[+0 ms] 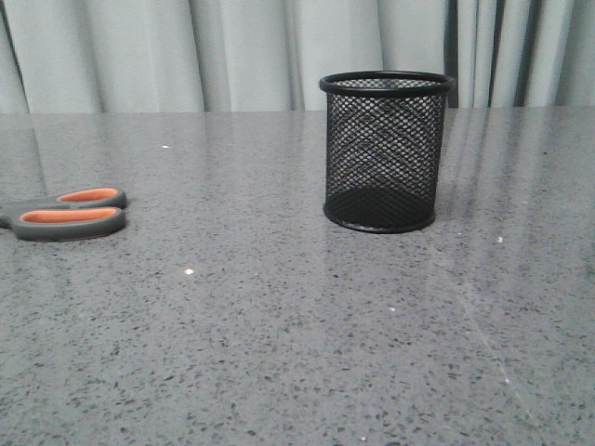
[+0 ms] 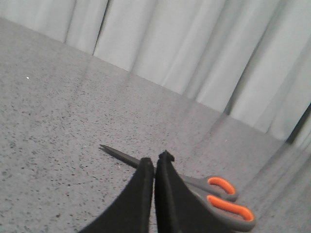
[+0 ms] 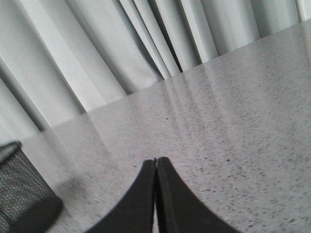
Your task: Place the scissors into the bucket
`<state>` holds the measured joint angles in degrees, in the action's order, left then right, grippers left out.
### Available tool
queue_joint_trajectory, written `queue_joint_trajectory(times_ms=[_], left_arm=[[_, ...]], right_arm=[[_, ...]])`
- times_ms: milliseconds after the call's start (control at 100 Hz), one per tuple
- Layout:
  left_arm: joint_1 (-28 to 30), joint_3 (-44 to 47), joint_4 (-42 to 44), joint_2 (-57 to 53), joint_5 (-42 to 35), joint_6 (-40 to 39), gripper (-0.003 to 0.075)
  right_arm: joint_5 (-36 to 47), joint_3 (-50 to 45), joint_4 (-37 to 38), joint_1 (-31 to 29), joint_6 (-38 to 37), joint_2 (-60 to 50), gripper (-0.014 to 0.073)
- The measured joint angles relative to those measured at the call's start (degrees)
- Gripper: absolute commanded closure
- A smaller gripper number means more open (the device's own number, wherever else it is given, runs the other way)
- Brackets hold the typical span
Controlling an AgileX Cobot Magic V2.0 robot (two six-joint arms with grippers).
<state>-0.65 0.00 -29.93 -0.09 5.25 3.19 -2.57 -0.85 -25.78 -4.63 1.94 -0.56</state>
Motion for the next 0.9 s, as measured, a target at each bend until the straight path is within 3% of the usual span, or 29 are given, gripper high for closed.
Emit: queue_joint_trajectory(times_ms=[130,230,390,590,900], left_arm=[[0.0,0.0,-9.2,0.0,-0.5,0.0,0.0740],[0.0,-1.1,-10.7,0.0,1.4,-0.1,0.0740],[0.0,-11.4,-2.4,1.2,10.1,-0.1,0.0740],[0.0,-28.8,10.6,14.4,24.2,0.4,0.0740],[0.0,-46.4,13.6,34.4,40.9,12.0,0.0738]], right_arm=[[0.4,0.1,-5.3,0.0,0.0,0.0,0.0638],[-3.7,2.4,-5.9,0.0,0.0,0.0,0.0638],[-12.8,12.3,-0.2,0.0,0.0,2.6,0.0638],[-24.6,26.2,4.9,0.0,0.5,16.6,0.0638],[-38.1,41.5,6.2,4.4,9.4,36.0,0.0633]])
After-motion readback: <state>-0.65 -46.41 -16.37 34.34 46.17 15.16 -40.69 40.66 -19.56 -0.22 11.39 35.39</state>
